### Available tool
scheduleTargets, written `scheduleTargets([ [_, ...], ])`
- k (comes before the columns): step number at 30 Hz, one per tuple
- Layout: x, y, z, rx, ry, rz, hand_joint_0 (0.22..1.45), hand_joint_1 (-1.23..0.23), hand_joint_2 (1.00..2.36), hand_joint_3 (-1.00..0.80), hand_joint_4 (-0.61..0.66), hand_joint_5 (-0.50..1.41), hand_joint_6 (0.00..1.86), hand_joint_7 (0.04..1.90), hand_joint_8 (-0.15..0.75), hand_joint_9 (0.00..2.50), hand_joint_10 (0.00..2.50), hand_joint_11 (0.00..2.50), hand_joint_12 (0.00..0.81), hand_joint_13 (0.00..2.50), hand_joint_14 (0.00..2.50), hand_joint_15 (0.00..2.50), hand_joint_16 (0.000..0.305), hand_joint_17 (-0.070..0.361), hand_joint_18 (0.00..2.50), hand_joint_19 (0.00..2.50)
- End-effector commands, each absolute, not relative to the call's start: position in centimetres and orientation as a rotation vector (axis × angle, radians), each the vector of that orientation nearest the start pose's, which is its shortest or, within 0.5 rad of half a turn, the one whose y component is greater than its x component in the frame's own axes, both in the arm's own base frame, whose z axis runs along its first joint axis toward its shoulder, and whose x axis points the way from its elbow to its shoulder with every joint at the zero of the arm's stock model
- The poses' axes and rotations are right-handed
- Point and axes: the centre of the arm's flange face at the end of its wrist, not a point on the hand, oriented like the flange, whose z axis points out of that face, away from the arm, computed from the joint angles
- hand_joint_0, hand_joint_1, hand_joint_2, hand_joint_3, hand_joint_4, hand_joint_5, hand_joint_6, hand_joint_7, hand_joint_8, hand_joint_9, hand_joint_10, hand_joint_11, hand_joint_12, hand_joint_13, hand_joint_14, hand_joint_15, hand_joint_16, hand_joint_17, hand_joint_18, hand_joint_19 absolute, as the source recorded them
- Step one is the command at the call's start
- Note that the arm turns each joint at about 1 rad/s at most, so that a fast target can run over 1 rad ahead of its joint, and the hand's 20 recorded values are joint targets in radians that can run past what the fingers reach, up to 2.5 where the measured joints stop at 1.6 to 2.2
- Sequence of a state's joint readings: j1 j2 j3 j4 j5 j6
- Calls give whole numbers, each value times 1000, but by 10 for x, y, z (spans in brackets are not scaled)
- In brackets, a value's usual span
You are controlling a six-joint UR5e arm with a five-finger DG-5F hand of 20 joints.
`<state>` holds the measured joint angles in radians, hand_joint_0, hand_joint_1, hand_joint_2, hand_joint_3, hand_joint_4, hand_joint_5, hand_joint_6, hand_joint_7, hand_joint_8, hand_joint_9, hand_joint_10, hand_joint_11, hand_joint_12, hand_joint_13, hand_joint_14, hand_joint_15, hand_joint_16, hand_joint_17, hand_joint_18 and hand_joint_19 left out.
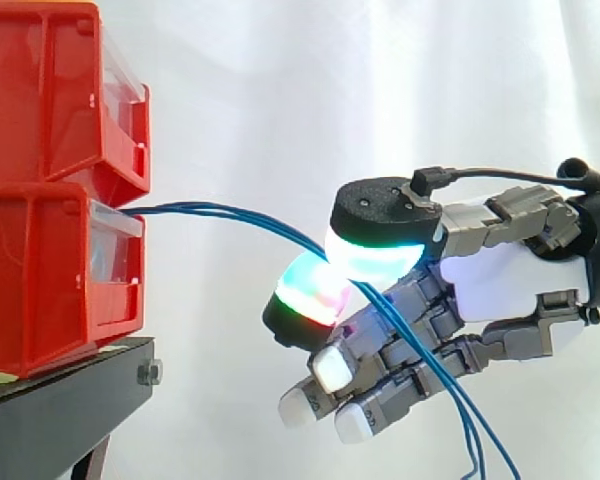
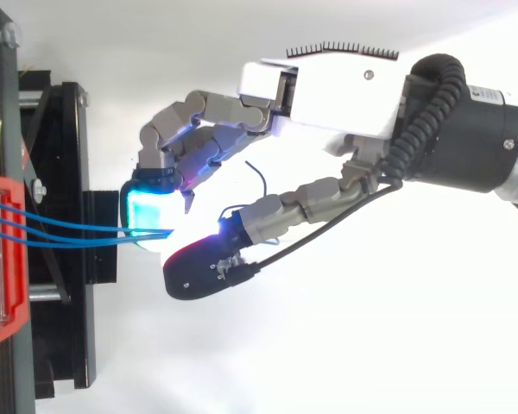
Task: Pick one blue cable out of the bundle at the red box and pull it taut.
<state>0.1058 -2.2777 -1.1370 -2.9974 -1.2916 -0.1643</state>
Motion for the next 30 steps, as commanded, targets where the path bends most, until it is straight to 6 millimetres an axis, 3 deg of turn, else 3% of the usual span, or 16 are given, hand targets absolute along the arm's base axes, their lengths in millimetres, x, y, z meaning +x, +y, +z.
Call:
scheduleTargets([
  [1, 748, -82, 268, 1241, 1272, 882, 786, -991, 1023, -200, -108, -210, 935, 999, 212, 730, 10, 560, 321, 403, 7, 166, 47, 106, 503, 204],
  [10, 749, -82, 269, 1241, 1271, 883, 762, -1039, 1021, -224, -99, -250, 953, 935, 186, 569, 9, 541, 329, 317, 5, 126, 49, 111, 483, 149],
  [19, 749, -82, 269, 1241, 1271, 883, 741, -1105, 1000, -500, -73, -259, 944, 907, 185, 544, 9, 539, 331, 279, 4, 100, 51, 114, 473, 127],
  [24, 748, -82, 269, 1241, 1271, 883, 667, -1075, 1000, -500, -20, -247, 935, 903, 207, 587, 9, 553, 340, 301, 5, 116, 51, 114, 475, 154],
  [30, 749, -82, 269, 1241, 1271, 883, 541, -930, 1000, -500, 26, -207, 909, 911, 259, 765, 12, 584, 355, 352, 5, 139, 52, 118, 487, 225],
])
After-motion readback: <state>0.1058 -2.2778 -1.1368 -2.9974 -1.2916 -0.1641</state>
